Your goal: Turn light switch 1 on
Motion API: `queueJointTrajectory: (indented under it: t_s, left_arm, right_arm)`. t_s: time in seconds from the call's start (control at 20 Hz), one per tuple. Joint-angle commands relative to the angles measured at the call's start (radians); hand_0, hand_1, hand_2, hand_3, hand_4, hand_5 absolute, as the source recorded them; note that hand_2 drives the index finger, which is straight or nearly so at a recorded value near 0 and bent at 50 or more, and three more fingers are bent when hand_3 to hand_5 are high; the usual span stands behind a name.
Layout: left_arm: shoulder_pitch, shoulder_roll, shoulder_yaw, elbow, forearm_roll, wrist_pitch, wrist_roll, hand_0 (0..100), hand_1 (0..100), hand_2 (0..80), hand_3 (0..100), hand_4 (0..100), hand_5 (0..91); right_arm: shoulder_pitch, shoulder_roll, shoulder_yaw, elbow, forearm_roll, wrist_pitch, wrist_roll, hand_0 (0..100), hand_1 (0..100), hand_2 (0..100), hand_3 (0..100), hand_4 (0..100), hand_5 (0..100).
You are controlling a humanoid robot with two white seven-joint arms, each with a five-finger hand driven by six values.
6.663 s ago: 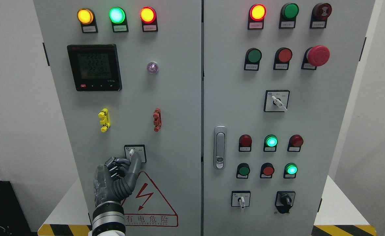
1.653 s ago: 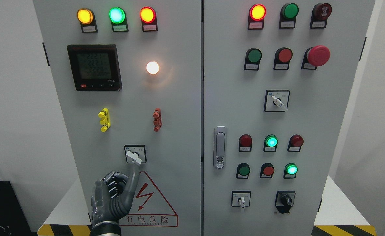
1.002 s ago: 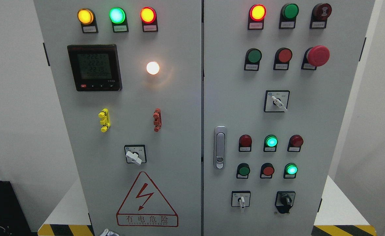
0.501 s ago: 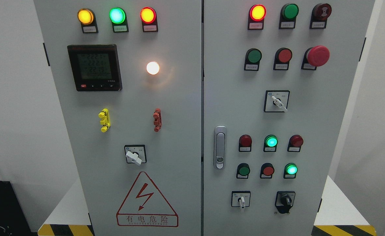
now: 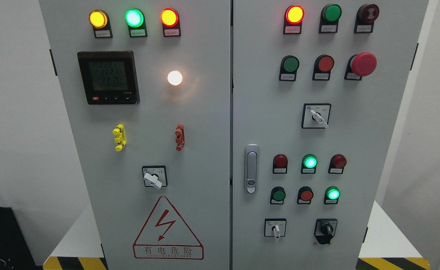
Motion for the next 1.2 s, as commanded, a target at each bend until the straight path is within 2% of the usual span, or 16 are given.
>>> queueJointTrajectory:
  t_s: [0.0, 0.05, 0.1, 0.25, 0.4, 0.5, 0.6, 0.95, 1.15]
  left_arm:
    - [-0.061, -0.013, -0.123, 0.664, -0.004, 0.03, -0.03, 23, 27, 0.0, 4, 9, 0.0]
    - [-0.063, -0.017, -0.148, 0.666, -0.005, 0.065, -0.029, 24, 25, 0.0, 0, 3, 0.0]
    - [-0.063, -0.022, -0.158, 0.666, -0.004, 0.111, -0.027, 24, 24, 0.0, 0, 1, 0.0]
    - [-0.064, -0.025, -0.162, 0.661, -0.002, 0.219, -0.027, 27, 14, 0.0, 0, 0, 0.0]
    - [-0.067, -0.045, -0.163, 0.657, -0.001, 0.23, -0.027, 23, 2, 0.0, 0, 0, 0.0]
    - [-0.069, -0.06, -0.156, 0.651, 0.01, 0.226, -0.021, 20, 0, 0.0, 0, 0, 0.0]
    - [-0.072, -0.068, -0.156, 0.647, 0.01, 0.223, 0.005, 18, 0, 0.0, 0, 0, 0.0]
    - [-0.074, -0.076, -0.152, 0.631, 0.015, 0.217, 0.024, 14, 0, 0.0, 0, 0, 0.0]
    - [-0.075, -0.071, -0.154, 0.623, 0.055, 0.217, 0.028, 13, 0, 0.0, 0, 0, 0.0]
  right_arm:
    - [0.0, 0.0, 0.0, 0.0, -0.025, 0.001, 0.0, 0, 0, 0, 0, 0, 0]
    - [0.0, 0.0, 0.0, 0.0, -0.025, 0.001, 0.0, 0, 0, 0, 0, 0, 0]
    - [0.0, 0.0, 0.0, 0.0, -0.025, -0.001, 0.0, 0, 0, 0, 0, 0, 0]
    - [0.0, 0.0, 0.0, 0.0, -0.025, 0.001, 0.0, 0, 0, 0, 0, 0, 0]
    - [0.0, 0.0, 0.0, 0.0, -0.025, 0.001, 0.0, 0, 0, 0, 0, 0, 0]
    - [0.0, 0.0, 0.0, 0.0, -0.025, 0.001, 0.0, 0, 0, 0, 0, 0, 0]
    - [0.0, 0.0, 0.0, 0.0, -0.025, 0.001, 0.0, 0, 0, 0, 0, 0, 0]
    - [0.0, 0.0, 0.0, 0.0, -0.025, 0.001, 0.0, 0, 0, 0, 0, 0, 0]
    - [0.0, 0.0, 0.0, 0.0, -0.025, 0.001, 0.0, 0, 0, 0, 0, 0, 0]
